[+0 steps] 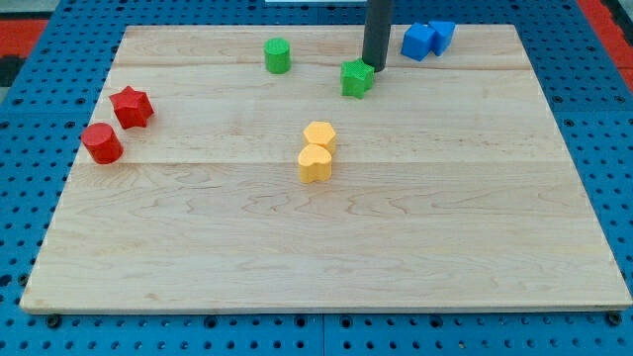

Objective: Move the red star into a green circle

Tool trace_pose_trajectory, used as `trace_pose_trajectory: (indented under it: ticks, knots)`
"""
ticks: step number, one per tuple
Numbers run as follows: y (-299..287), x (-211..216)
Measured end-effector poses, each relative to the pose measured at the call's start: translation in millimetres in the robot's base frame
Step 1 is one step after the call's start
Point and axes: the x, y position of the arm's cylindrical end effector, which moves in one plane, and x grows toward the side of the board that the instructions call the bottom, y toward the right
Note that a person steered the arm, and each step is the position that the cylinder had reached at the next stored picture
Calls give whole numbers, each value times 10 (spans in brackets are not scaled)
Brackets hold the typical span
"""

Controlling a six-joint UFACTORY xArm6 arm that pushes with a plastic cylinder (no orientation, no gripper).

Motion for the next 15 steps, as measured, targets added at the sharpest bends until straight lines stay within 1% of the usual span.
trace_pose_trajectory:
  ticks: [1,2,3,4,5,6,7,8,9,10,11,12,13,14,15]
  knots:
    - [-191,-176]
    - [-192,290]
    - [-376,377]
    - [-807,483]
    - [-106,736]
    - [401,716]
    - [481,620]
    - [855,936]
    - [934,1022]
    - [569,729]
    - [-245,712]
    - [-1054,879]
    - [-1474,777]
    - [-1497,130]
    - [-1494,-4]
